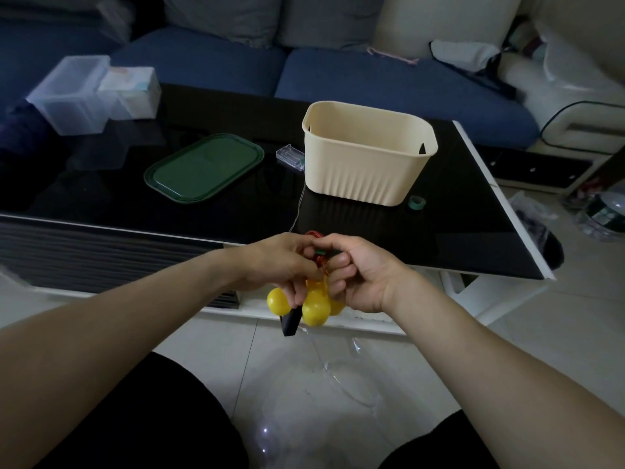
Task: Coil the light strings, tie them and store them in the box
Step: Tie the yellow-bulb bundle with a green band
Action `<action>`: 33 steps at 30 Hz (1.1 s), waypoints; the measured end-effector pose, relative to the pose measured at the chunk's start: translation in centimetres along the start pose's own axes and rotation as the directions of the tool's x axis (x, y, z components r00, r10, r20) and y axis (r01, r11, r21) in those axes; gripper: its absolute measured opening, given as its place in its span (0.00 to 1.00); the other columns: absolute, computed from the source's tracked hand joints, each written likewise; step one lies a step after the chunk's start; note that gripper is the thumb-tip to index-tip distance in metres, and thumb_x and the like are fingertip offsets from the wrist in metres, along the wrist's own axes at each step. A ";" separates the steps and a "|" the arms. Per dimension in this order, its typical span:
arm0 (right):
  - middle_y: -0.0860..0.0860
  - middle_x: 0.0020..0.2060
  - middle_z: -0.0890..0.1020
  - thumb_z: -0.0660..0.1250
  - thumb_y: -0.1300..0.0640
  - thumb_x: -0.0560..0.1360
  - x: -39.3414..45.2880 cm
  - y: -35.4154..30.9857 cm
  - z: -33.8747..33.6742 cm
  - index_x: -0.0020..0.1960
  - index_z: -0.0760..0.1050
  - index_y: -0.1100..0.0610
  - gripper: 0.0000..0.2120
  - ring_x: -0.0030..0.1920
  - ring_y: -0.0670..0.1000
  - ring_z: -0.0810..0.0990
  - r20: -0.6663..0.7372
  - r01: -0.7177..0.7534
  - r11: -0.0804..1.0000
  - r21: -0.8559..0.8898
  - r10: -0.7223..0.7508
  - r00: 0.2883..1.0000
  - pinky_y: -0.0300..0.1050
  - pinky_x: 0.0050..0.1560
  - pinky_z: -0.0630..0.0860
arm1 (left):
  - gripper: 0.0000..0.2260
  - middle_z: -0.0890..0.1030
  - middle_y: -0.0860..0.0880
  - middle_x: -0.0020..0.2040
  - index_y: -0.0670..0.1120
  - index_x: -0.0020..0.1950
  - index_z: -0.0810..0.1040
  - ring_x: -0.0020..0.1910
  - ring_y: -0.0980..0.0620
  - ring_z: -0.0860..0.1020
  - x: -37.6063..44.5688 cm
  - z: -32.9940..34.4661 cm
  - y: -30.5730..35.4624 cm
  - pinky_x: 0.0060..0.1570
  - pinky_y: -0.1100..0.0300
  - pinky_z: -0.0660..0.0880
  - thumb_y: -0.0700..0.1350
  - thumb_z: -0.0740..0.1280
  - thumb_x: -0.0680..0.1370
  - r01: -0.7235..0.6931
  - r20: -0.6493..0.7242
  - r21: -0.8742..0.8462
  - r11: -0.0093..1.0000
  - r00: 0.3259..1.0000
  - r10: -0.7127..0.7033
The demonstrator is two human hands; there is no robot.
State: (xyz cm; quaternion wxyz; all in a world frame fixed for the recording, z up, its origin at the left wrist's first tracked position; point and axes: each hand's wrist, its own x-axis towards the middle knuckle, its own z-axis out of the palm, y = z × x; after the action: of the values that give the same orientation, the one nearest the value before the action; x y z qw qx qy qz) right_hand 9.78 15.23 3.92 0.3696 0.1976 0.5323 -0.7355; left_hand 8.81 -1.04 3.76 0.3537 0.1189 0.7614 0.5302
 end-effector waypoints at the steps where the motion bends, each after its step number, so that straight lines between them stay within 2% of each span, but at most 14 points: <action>1: 0.43 0.21 0.65 0.67 0.52 0.79 0.1 0.0 -0.1 0.42 0.80 0.55 0.09 0.20 0.42 0.61 -0.015 0.015 0.999 -0.029 -0.015 1.000 0.33 0.25 0.60 | 0.13 0.77 0.36 0.36 0.38 0.64 0.72 0.26 0.49 0.78 0.0 0.0 0.0 0.30 0.57 0.78 0.34 0.64 0.79 -0.006 -0.011 0.021 1.000 1.000 0.007; 4: 0.45 0.25 0.71 0.71 0.54 0.76 0.4 0.2 -0.1 0.45 0.81 0.56 0.06 0.22 0.41 0.66 -0.101 0.064 0.989 -0.132 -0.078 0.992 0.35 0.25 0.65 | 0.10 0.78 0.36 0.38 0.38 0.62 0.73 0.25 0.50 0.77 0.0 0.3 -0.1 0.30 0.58 0.77 0.36 0.64 0.80 -0.047 -0.030 0.091 0.995 0.998 0.050; 8: 0.49 0.27 0.79 0.75 0.57 0.72 0.6 0.3 0.0 0.39 0.82 0.58 0.06 0.23 0.43 0.74 -0.227 0.134 0.969 -0.206 -0.181 0.957 0.36 0.23 0.70 | 0.08 0.77 0.35 0.38 0.35 0.58 0.70 0.25 0.49 0.76 0.5 0.8 -0.4 0.31 0.56 0.77 0.36 0.63 0.81 -0.069 -0.076 0.190 0.979 0.994 0.085; 12: 0.51 0.27 0.80 0.76 0.57 0.72 0.7 0.4 -0.1 0.35 0.82 0.58 0.09 0.23 0.44 0.74 -0.261 0.182 0.940 -0.289 -0.260 0.930 0.36 0.23 0.70 | 0.08 0.78 0.28 0.42 0.36 0.58 0.70 0.27 0.46 0.78 1.1 0.9 -0.7 0.31 0.54 0.78 0.36 0.63 0.80 -0.078 -0.080 0.249 0.965 0.992 0.101; 16: 0.53 0.29 0.83 0.78 0.55 0.71 0.8 0.2 -0.4 0.37 0.84 0.59 0.09 0.24 0.44 0.76 -0.279 0.239 0.892 -0.385 -0.359 0.891 0.36 0.24 0.71 | 0.06 0.80 0.31 0.45 0.39 0.57 0.74 0.26 0.48 0.79 1.6 0.5 -1.2 0.33 0.51 0.80 0.39 0.64 0.81 -0.119 -0.121 0.256 0.959 0.981 0.153; 22: 0.51 0.28 0.79 0.76 0.57 0.72 0.9 0.4 -0.8 0.37 0.82 0.58 0.07 0.25 0.44 0.73 -0.210 0.200 0.928 -0.313 -0.274 0.939 0.36 0.26 0.70 | 0.06 0.80 0.29 0.47 0.38 0.57 0.74 0.25 0.50 0.78 1.4 0.4 -1.3 0.29 0.58 0.78 0.40 0.64 0.82 -0.112 -0.103 0.207 0.972 0.986 0.135; 26: 0.51 0.31 0.79 0.74 0.56 0.72 1.4 0.4 -1.2 0.39 0.82 0.58 0.06 0.27 0.46 0.72 -0.169 0.170 0.941 -0.294 -0.227 0.959 0.38 0.28 0.69 | 0.06 0.81 0.41 0.43 0.39 0.56 0.74 0.26 0.49 0.79 1.3 0.5 -1.2 0.29 0.58 0.78 0.41 0.65 0.81 -0.101 -0.103 0.170 0.980 0.988 0.119; 29: 0.51 0.30 0.78 0.73 0.54 0.72 1.6 0.4 -1.2 0.38 0.82 0.57 0.07 0.27 0.47 0.71 -0.190 0.169 0.916 -0.363 -0.251 0.949 0.39 0.28 0.69 | 0.07 0.82 0.43 0.43 0.40 0.57 0.75 0.26 0.50 0.79 1.2 0.4 -1.3 0.31 0.56 0.79 0.42 0.66 0.81 -0.090 -0.115 0.210 0.974 0.987 0.116; 33: 0.50 0.26 0.72 0.71 0.51 0.73 1.5 0.3 -1.0 0.34 0.77 0.55 0.12 0.26 0.48 0.67 -0.194 0.186 0.853 -0.488 -0.313 0.930 0.41 0.27 0.65 | 0.08 0.83 0.40 0.46 0.42 0.60 0.75 0.27 0.49 0.80 1.6 0.4 -1.7 0.34 0.53 0.80 0.42 0.64 0.82 -0.067 -0.139 0.278 0.958 0.984 0.109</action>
State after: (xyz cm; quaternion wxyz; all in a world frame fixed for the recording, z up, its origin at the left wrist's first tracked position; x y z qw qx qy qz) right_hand 8.94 15.57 2.33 0.2314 0.1299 0.7575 -0.5965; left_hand 8.24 -0.60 1.49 0.2505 0.1592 0.8458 0.4432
